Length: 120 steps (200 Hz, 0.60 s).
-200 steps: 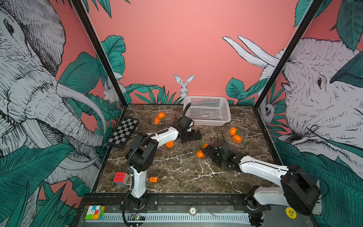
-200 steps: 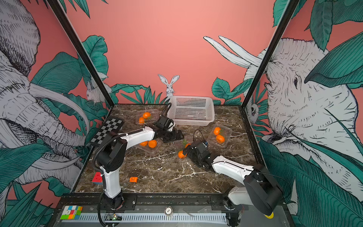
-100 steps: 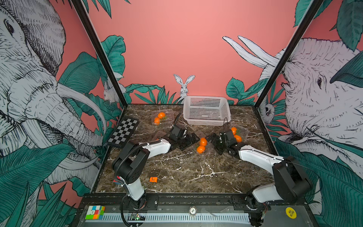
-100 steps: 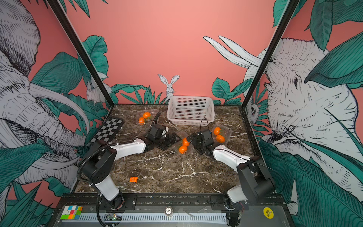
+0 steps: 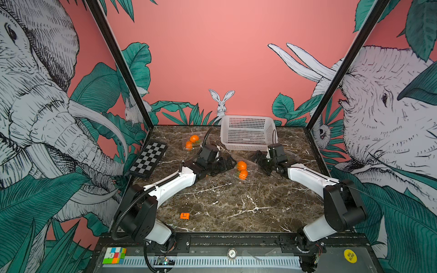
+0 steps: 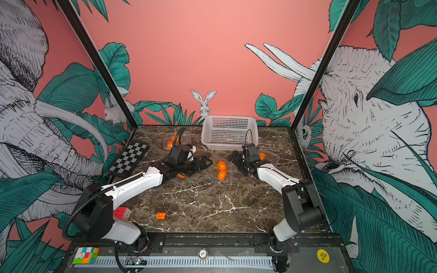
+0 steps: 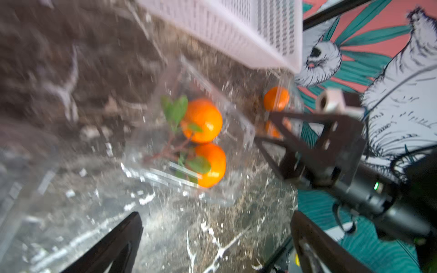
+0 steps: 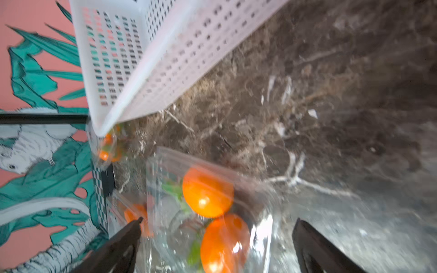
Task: Take oranges out of containers
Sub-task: Move the packing box to the center of the board.
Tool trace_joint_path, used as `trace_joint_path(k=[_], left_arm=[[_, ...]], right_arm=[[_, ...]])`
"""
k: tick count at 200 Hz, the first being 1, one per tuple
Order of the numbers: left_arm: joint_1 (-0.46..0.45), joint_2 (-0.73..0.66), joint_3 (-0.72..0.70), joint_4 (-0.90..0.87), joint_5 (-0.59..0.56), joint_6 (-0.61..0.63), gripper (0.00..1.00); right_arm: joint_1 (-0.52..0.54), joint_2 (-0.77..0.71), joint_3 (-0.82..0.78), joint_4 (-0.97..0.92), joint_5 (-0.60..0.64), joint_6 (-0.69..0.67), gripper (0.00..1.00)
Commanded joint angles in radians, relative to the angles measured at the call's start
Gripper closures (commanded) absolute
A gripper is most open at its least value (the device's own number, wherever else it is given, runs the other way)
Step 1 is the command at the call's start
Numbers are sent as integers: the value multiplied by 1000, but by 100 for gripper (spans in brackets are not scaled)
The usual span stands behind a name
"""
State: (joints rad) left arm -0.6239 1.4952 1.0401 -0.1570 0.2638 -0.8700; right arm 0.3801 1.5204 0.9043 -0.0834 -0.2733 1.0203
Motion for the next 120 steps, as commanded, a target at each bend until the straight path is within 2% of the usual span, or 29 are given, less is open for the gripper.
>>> trace_joint_path(k=[1, 21, 38, 66, 98, 120], left_arm=[[35, 90, 100, -151, -47, 148, 1], [36, 211, 215, -173, -10, 216, 1], [36, 294, 254, -99, 45, 247, 1], [35, 370, 317, -96, 72, 284, 1], [34, 350, 214, 112, 160, 149, 1], [32, 294, 97, 256, 160, 39, 1]], right_arm=[[16, -76, -75, -54, 24, -72, 2], [45, -108, -95, -97, 46, -148, 1], [60, -122, -107, -90, 40, -192, 2], [69, -99, -112, -42, -8, -228, 2], [63, -71, -93, -11, -18, -261, 2], [41, -52, -72, 10, -37, -276, 1]])
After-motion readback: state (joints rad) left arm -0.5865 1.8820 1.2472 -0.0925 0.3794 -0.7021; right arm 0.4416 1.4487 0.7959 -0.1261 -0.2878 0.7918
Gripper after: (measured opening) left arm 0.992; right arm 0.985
